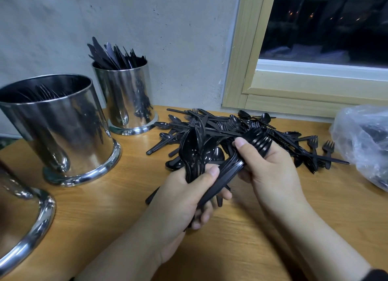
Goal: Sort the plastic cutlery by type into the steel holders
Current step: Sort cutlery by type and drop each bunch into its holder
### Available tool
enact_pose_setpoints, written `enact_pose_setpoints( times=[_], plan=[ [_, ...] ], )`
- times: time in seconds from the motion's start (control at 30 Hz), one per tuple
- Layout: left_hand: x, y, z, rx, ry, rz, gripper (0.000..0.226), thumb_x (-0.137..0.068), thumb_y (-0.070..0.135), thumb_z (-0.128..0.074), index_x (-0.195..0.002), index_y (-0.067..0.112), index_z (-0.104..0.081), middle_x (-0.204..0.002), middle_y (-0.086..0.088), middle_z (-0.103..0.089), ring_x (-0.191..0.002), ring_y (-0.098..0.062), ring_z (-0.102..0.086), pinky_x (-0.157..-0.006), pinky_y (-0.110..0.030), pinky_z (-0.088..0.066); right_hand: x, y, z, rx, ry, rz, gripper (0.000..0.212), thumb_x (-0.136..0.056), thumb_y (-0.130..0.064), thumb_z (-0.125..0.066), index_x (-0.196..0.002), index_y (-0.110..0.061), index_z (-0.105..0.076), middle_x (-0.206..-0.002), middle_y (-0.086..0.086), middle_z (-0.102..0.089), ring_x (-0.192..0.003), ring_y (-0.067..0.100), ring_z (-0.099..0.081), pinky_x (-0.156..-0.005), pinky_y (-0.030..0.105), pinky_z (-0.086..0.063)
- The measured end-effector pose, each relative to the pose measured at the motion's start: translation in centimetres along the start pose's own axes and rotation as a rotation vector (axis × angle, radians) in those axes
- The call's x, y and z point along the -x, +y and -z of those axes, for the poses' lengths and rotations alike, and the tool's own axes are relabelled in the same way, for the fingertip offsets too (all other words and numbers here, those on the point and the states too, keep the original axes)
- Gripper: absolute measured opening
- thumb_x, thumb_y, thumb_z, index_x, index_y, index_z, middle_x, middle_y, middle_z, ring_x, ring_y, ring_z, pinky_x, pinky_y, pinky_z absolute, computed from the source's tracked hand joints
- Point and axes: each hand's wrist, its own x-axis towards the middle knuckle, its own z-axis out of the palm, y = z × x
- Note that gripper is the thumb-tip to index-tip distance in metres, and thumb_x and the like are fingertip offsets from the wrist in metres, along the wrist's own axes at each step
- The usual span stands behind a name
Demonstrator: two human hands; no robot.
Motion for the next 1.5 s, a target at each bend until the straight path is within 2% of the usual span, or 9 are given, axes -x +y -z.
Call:
enact_pose_setpoints(
  times=[0.17, 0.33, 0.53, 0.77, 0.93, 1.1, 1.27, 1.4, 1.5],
  plan=[
    [0.1, -0.1, -0.1, -0.020, 0.010, -0.017, 0.013, -0.095, 0.041, -0.065, -0.089, 0.035, -0.074, -0.082, -0.005, -0.072, -0.043, -0.008, -0.038, -0.039, -0.021, -0.031, 0.2, 0.1, -0.4, 0.079, 0.051, 0.066, 0.043, -0.088, -0.049, -0.066, -0.083, -0.008, -0.057, -0.078, 0.025, -0.064, -0.070, 0.043, -0.060, -0.069, 0.060, -0.053],
    [0.1, 0.0, 0.0, -0.049, 0.000, -0.029, 0.019, -0.096, 0.040, -0.064, -0.080, 0.032, -0.071, -0.073, -0.002, -0.064, -0.045, -0.009, -0.033, -0.040, -0.020, -0.029, 0.2, 0.0, -0.2, 0.047, 0.023, 0.086, 0.038, -0.092, -0.042, -0.066, -0.077, -0.009, -0.056, -0.066, 0.009, -0.055, -0.056, 0.016, -0.043, -0.055, 0.031, -0.037],
    [0.1, 0.1, 0.3, -0.078, -0.013, -0.020, 0.013, -0.098, 0.039, -0.062, -0.091, 0.037, -0.073, -0.074, 0.000, -0.063, -0.047, -0.008, -0.034, -0.041, -0.019, -0.030, 0.2, -0.5, 0.5, 0.021, -0.003, 0.030, 0.014, -0.098, -0.027, -0.059, -0.094, -0.021, -0.070, -0.075, 0.002, -0.063, -0.066, 0.014, -0.051, -0.054, 0.026, -0.042],
    [0.3, 0.8, 0.1, -0.097, 0.043, -0.019, 0.022, -0.104, 0.037, -0.056, -0.087, 0.030, -0.069, -0.077, -0.004, -0.071, -0.047, -0.011, -0.036, -0.042, -0.020, -0.031, 0.1, -0.6, 0.5, 0.160, 0.029, 0.150, 0.015, -0.100, -0.021, -0.055, -0.094, -0.020, -0.068, -0.069, -0.006, -0.062, -0.061, 0.009, -0.053, -0.052, 0.022, -0.046],
    [0.2, 1.6, 0.2, -0.171, 0.289, -0.028, 0.027, -0.104, 0.037, -0.056, -0.091, 0.016, -0.067, -0.073, 0.002, -0.073, -0.046, -0.012, -0.051, -0.047, -0.026, -0.045, 0.3, -2.0, 1.0, 0.219, 0.207, 0.188, 0.029, -0.092, -0.050, -0.055, -0.100, -0.025, -0.068, -0.079, 0.000, -0.068, -0.066, 0.009, -0.062, -0.057, 0.020, -0.054],
    [1.7, 4.7, 2.0, 0.020, 0.487, -0.129, 0.028, -0.102, 0.032, -0.060, -0.080, 0.015, -0.061, -0.056, 0.003, -0.049, -0.046, -0.012, -0.044, -0.046, -0.025, -0.039, -1.8, -4.1, 0.9, 0.343, 0.275, 0.071, 0.061, -0.087, -0.081, -0.047, -0.109, -0.027, -0.063, -0.087, 0.011, -0.071, -0.078, 0.044, -0.067, -0.070, 0.069, -0.055],
    [6.7, 10.4, 4.7, 0.105, 0.430, -0.199, 0.027, -0.101, 0.033, -0.062, -0.084, 0.012, -0.061, -0.050, 0.008, -0.035, -0.043, -0.011, -0.030, -0.043, -0.023, -0.026, -2.9, -11.7, -6.4, 0.414, 0.278, 0.330, 0.054, -0.093, -0.073, -0.044, -0.096, -0.021, -0.060, -0.081, 0.009, -0.066, -0.082, 0.038, -0.066, -0.075, 0.053, -0.055],
    [11.2, 14.9, 7.9, 0.201, 0.396, -0.292, 0.026, -0.100, 0.035, -0.062, -0.087, 0.013, -0.063, -0.057, 0.004, -0.030, -0.044, -0.011, -0.023, -0.046, -0.027, -0.014, -4.8, -15.5, -15.1, 0.391, 0.177, 0.545, 0.015, -0.104, -0.033, -0.050, -0.097, -0.021, -0.056, -0.076, -0.008, -0.057, -0.069, -0.001, -0.054, -0.065, 0.010, -0.040],
    [14.1, 17.1, 10.9, 0.231, 0.413, -0.336, 0.024, -0.098, 0.034, -0.064, -0.094, 0.011, -0.065, -0.060, 0.003, -0.028, -0.043, -0.009, -0.022, -0.037, -0.020, -0.021, -6.9, -16.1, -20.7, 0.439, 0.063, 0.576, 0.015, -0.104, -0.028, -0.051, -0.106, -0.016, -0.059, -0.083, -0.003, -0.061, -0.082, 0.012, -0.058, -0.074, 0.024, -0.046]
  ],
)
